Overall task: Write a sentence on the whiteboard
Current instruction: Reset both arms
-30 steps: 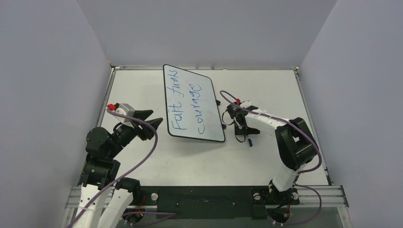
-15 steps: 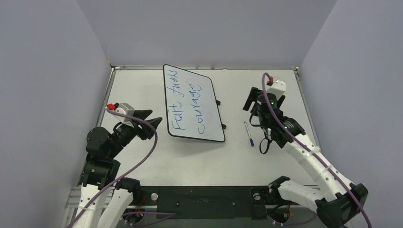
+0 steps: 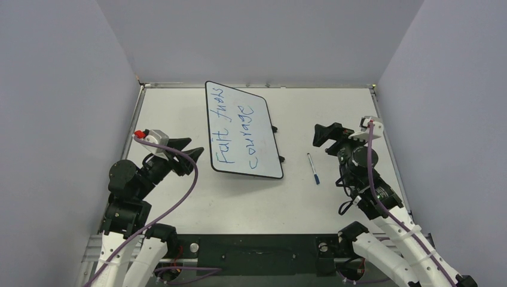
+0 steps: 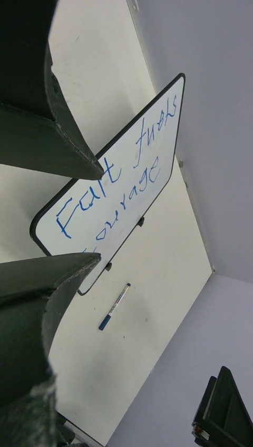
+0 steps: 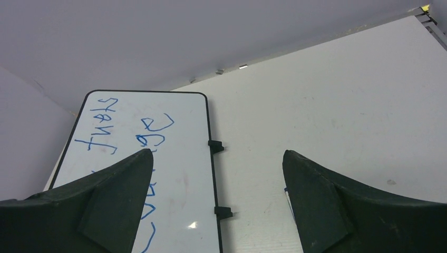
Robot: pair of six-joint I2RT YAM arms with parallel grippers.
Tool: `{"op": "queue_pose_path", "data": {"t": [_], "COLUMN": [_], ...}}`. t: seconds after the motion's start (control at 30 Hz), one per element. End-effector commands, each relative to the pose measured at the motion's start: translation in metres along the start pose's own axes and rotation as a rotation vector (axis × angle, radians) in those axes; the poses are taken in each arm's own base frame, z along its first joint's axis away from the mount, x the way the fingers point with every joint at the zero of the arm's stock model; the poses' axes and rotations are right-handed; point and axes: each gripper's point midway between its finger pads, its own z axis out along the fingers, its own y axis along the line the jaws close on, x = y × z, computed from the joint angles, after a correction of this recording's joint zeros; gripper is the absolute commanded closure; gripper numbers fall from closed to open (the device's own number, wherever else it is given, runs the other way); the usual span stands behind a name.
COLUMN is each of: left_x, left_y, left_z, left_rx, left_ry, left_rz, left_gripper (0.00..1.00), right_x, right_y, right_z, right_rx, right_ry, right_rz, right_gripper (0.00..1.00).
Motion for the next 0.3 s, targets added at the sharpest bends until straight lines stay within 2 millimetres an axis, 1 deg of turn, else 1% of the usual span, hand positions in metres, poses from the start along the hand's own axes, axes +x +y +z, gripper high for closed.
{"op": "queue_pose_path", "data": {"t": [0.0, 0.13, 0.27], "left_x": [-0.0058, -0.0061, -0.0061], "left_y": [0.0021, 0.0021, 0.0022], "left_z": [-0.001, -0.001, -0.0008], "left_rx": [-0.014, -0.014, -0.014], "left_ry": [-0.019, -0.02, -0.019], "left_rz": [0.015, 0.016, 0.017], "left_gripper": [0.5, 0.5, 0.5], "right_x": [-0.0191, -0.0158, -0.0131], "right_y": [0.0123, 0.0169, 0.0174], "right_z": [-0.0004, 0.0014, 0.0044], "right_rx": [-0.048, -0.067, -0.057], "right_ry": [-0.071, -0.049, -0.028], "right_rz": [0.049, 0.034, 0.029], "right_gripper": [0.12, 0.15, 0.12]}}
